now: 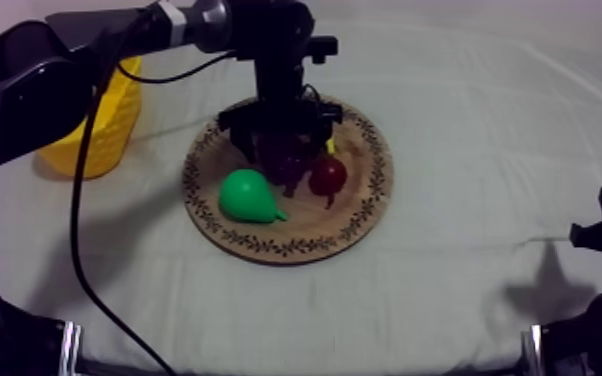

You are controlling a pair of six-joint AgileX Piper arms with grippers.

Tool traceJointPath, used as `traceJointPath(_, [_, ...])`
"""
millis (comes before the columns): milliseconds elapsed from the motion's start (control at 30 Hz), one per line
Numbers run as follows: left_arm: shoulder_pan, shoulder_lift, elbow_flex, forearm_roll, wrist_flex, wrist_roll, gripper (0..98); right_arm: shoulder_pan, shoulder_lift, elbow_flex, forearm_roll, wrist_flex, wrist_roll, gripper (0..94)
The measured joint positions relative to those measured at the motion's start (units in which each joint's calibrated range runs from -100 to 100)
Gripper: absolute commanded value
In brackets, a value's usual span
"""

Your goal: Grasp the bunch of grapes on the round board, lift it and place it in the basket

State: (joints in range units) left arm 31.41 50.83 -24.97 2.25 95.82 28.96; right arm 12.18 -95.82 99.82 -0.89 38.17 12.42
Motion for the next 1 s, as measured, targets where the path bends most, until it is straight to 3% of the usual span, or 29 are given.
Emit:
traceJointPath(367, [0.04, 1.4, -1.11, -0.13, 0.31, -1.48, 49.7, 0.0, 0.0, 0.0, 0.0, 0.0, 0.0, 0.3])
traceJointPath(1000, [0.19, -14.75, 4.95, -0.76, 0.76, -5.01, 49.5, 0.0, 0.0, 0.0, 0.0, 0.0, 0.02, 0.3])
